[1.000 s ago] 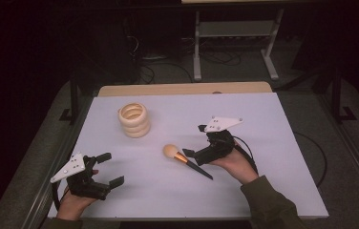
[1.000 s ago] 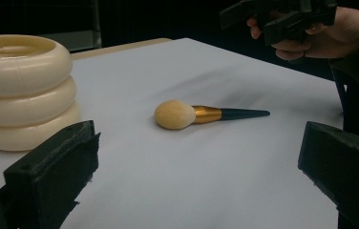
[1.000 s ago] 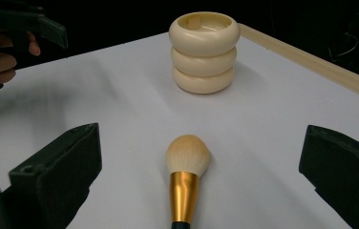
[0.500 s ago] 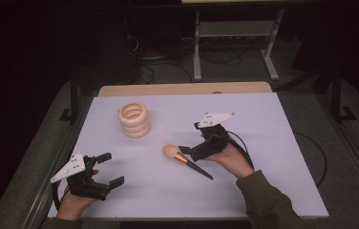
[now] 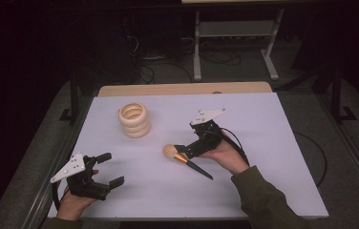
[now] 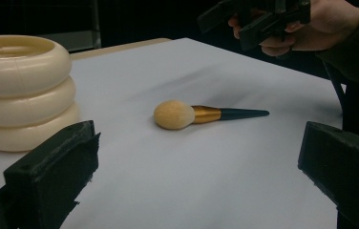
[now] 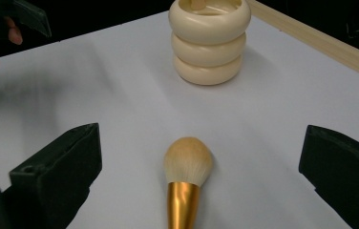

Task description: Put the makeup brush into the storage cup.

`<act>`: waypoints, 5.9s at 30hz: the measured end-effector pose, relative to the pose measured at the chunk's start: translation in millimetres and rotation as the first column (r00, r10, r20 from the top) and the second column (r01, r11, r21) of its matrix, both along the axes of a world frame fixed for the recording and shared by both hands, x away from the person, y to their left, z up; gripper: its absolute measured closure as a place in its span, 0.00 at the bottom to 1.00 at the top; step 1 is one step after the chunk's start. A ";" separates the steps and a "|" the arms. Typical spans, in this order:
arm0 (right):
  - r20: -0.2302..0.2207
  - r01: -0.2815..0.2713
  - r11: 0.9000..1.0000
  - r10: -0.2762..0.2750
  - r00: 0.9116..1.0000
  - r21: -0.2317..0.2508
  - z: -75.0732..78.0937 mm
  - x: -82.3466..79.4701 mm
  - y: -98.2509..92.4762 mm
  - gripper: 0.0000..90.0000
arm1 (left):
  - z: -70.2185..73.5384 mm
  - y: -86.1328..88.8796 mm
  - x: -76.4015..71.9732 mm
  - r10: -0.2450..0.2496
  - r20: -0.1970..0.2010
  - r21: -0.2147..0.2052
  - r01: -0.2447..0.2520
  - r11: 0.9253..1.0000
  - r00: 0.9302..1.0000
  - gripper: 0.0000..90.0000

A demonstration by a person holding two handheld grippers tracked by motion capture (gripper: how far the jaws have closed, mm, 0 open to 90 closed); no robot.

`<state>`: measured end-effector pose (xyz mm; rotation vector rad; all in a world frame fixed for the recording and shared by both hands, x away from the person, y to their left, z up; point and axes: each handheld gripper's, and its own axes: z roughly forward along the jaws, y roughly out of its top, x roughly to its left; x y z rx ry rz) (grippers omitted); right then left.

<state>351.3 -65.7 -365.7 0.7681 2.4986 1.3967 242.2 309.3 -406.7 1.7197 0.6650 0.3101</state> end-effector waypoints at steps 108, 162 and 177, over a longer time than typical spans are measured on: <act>-0.412 -0.197 0.829 -0.044 0.910 -0.523 -48.1 29.1 58.7 0.46 | 0.2 1.3 -0.8 -0.002 -0.001 -0.003 0.002 1.000 1.000 0.00; -0.384 -0.163 0.821 -0.074 0.920 -0.547 -49.2 14.6 34.0 0.82 | -0.6 0.0 -1.2 0.005 -0.006 0.002 -0.005 1.000 1.000 0.00; -0.329 -0.099 0.937 -0.018 0.944 -0.335 -31.7 9.1 9.1 0.82 | -0.7 -1.5 -1.0 -0.001 -0.005 0.009 0.001 1.000 1.000 0.00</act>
